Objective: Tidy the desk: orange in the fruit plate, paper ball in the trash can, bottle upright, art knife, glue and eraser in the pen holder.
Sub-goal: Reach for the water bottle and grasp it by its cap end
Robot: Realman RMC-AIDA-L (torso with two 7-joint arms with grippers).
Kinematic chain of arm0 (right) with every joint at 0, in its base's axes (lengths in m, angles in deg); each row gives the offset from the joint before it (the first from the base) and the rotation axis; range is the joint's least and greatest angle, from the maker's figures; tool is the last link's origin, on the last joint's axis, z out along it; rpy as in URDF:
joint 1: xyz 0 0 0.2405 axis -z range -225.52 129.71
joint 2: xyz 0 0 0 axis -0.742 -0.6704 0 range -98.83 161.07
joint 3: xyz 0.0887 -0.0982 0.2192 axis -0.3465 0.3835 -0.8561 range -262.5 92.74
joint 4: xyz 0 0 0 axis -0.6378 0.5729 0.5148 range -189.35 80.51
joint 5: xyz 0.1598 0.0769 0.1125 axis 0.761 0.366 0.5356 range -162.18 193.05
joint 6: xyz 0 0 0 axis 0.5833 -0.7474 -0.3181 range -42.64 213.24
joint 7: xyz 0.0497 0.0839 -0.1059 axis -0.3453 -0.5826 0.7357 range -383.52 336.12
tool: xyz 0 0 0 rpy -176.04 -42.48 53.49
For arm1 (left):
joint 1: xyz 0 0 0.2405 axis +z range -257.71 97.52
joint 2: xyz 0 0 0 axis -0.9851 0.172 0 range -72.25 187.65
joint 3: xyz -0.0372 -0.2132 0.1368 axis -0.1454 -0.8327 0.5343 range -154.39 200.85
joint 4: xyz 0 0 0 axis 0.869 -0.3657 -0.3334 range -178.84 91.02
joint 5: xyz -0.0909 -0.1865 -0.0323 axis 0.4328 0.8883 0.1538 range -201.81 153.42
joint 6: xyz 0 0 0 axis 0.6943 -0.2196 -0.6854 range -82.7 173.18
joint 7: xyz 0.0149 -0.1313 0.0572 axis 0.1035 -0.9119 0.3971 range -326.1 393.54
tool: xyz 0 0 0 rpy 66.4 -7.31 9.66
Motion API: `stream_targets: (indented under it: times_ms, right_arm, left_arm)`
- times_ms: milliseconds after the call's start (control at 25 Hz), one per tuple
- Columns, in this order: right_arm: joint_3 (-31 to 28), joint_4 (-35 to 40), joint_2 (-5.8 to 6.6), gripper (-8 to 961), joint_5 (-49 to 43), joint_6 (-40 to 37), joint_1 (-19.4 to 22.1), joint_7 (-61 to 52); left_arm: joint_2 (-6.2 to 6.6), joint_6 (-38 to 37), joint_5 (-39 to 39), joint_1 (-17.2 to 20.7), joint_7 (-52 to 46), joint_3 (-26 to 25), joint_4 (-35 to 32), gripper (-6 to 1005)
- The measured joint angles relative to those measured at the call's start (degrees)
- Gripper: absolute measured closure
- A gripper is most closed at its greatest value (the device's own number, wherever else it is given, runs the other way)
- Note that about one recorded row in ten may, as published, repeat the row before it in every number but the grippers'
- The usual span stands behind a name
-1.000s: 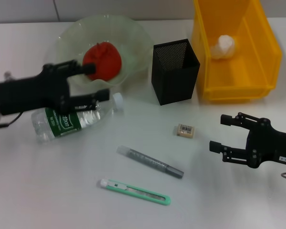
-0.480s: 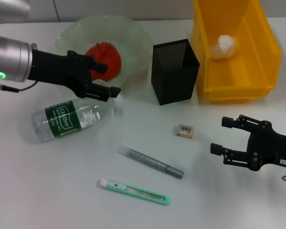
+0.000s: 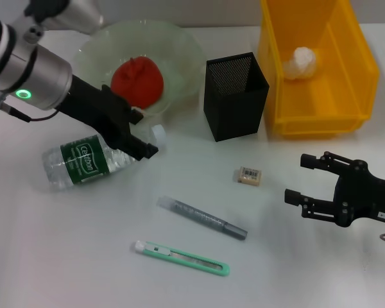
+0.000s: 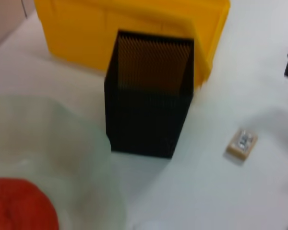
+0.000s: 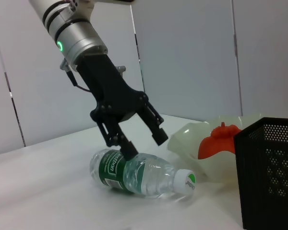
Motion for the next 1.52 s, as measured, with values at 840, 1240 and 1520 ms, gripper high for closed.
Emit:
stream_targets:
  times_ms: [840,1240,1520]
  right_arm:
    - [-0.01,-0.02,0.0,145,0.01,0.57,-0.02,0.56]
    - [-0.01,-0.61,0.0,144,0.01,0.57,-0.02,0.61]
    - [-0.01,-0.79,0.0,144,0.01,0.57,0.05,0.62]
  left_arm:
    - [-0.26,5.79,-5.59,-0.03,-2.9,8.55,-0.12,202]
    - [-0.26,6.84,-5.48,0.25,-1.82,10.82,0.2,201]
    - [-0.42,6.83,-3.12,0.56,0.12,11.94,0.29,201]
